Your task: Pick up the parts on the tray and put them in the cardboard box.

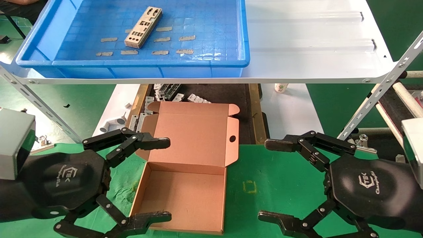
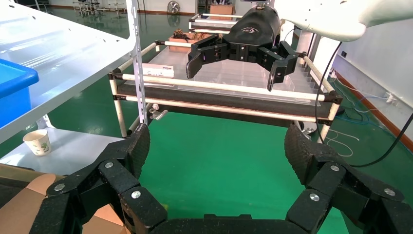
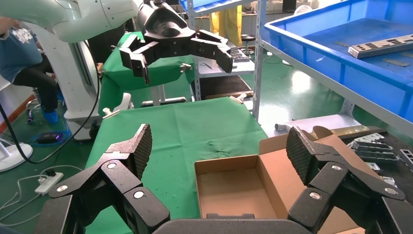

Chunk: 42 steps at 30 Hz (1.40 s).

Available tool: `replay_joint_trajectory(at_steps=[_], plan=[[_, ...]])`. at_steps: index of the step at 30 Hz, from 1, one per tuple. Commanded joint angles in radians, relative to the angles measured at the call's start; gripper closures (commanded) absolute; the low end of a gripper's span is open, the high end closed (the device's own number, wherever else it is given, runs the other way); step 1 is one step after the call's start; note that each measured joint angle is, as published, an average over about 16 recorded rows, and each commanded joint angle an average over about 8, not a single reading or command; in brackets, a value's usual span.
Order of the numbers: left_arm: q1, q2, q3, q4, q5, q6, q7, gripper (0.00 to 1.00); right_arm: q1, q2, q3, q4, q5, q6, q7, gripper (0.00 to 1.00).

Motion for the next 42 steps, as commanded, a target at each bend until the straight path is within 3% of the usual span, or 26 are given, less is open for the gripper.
replay_joint_trajectory(at_steps=[1,31,39,42], plan=[[0.000,0.000,0.000,0.000,0.000,0.000,0.000,0.00,0.000,0.000,0.000,0.000,0.000,0.000,0.000,0.00],[0.000,0.000,0.000,-0.001,0.000,0.000,0.000,0.00,0.000,0.000,0.000,0.000,0.000,0.000,0.000,0.00],[-0.030,0.021,-0.006,0.016,0.012,-0.048,0.001,0.00,0.000,0.000,0.000,0.000,0.000,0.000,0.000,1.00],[-0.072,0.049,-0.005,0.038,0.036,-0.095,0.000,0.00,0.000,0.000,0.000,0.000,0.000,0.000,0.000,1.00]])
